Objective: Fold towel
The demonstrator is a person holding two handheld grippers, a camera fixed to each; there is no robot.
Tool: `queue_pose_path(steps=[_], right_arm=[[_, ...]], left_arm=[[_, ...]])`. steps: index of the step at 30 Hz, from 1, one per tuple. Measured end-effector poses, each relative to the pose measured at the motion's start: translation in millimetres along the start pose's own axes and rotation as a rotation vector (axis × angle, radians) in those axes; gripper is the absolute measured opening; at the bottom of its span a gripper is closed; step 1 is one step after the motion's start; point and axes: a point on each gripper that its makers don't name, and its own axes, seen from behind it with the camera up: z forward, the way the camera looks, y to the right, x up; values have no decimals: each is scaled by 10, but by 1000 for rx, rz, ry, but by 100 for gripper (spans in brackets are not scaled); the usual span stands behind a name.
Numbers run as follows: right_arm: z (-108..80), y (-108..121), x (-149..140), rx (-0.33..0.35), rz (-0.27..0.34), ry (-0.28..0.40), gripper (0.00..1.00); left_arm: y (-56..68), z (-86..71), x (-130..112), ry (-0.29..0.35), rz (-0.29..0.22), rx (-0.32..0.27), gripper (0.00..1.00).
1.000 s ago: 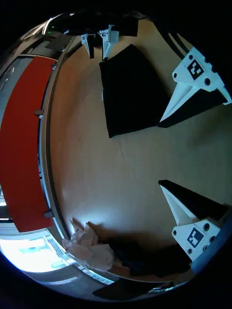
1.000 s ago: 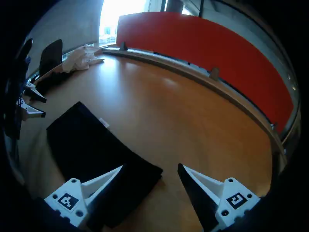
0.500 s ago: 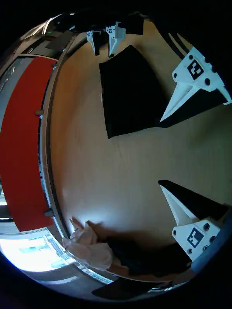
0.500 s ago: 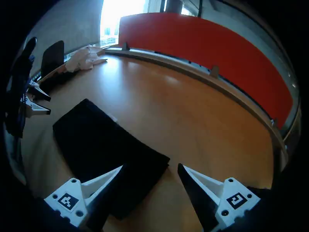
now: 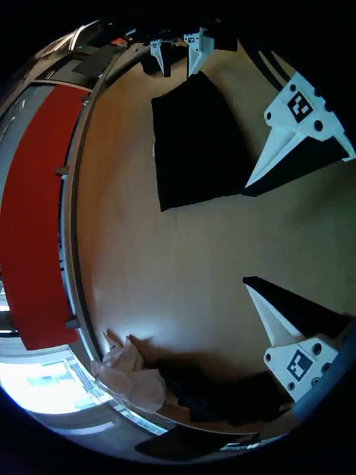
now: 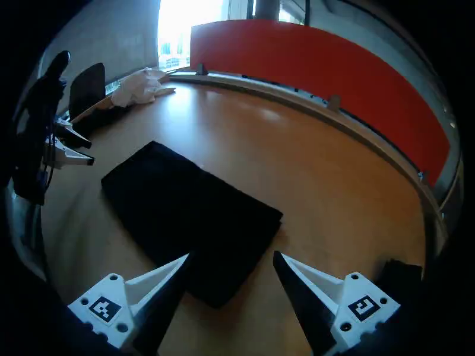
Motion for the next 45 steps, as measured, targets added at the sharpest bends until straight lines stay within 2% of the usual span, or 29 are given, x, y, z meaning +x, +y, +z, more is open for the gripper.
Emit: queue_pose_path(steps=[14,18,26,30,35,40,44,45], right_arm=[[-157,-167,-326,39,-10,-37,100],[-159,-151,-380,43,-21,-52,95],[-146,-158,-525,80,-12,-102,63],[-148,-150,-515,90,-9,-96,47],[-155,-154,-498,103,-19,-90,31],[-159,-165,-507,113,-27,-93,23],[-158,-152,-519,111,-24,-93,11],[-158,-147,-517,110,-22,-91,10]], left_arm=[[-28,-96,-145,-15,-28,7,100],[-44,-112,-162,-16,-29,10,100],[-65,-155,-206,-18,-40,14,100],[-71,-170,-222,-20,-38,16,100],[-90,-184,-229,-21,-41,20,100],[-106,-185,-229,-21,-42,22,100],[-102,-191,-226,-19,-40,22,100],[-100,-192,-227,-19,-39,22,100]])
